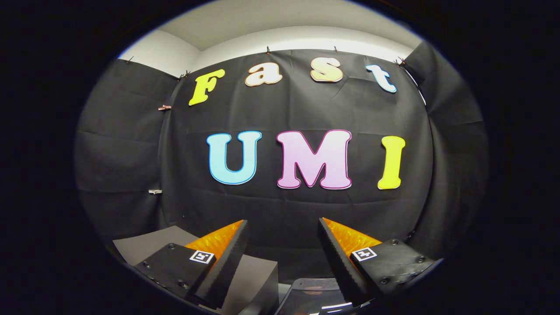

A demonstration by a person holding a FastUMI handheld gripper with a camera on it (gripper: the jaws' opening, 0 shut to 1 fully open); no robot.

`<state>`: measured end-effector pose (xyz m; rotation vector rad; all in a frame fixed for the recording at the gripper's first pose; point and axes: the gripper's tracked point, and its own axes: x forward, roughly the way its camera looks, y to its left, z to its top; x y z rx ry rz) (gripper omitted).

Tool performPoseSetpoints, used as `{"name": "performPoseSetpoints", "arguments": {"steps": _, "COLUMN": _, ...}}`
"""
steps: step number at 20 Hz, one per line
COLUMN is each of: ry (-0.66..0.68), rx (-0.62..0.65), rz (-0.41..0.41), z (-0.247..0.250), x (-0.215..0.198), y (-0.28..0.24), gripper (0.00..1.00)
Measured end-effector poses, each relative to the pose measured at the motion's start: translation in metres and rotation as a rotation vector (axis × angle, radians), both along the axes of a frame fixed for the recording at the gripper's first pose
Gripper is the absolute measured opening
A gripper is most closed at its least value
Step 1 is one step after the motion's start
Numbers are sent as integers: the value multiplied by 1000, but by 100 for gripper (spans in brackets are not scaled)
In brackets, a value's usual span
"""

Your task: Put the clothes into the washing machine and then close the washing machine lid.

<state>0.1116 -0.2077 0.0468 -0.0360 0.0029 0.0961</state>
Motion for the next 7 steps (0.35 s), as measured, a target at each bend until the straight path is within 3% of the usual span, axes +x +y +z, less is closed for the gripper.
{"name": "performPoseSetpoints", "arguments": {"steps": 7, "ry": 3, "rx": 22, "rz": -11, "z": 0, "x": -6, "y": -3, "gripper": 98}}
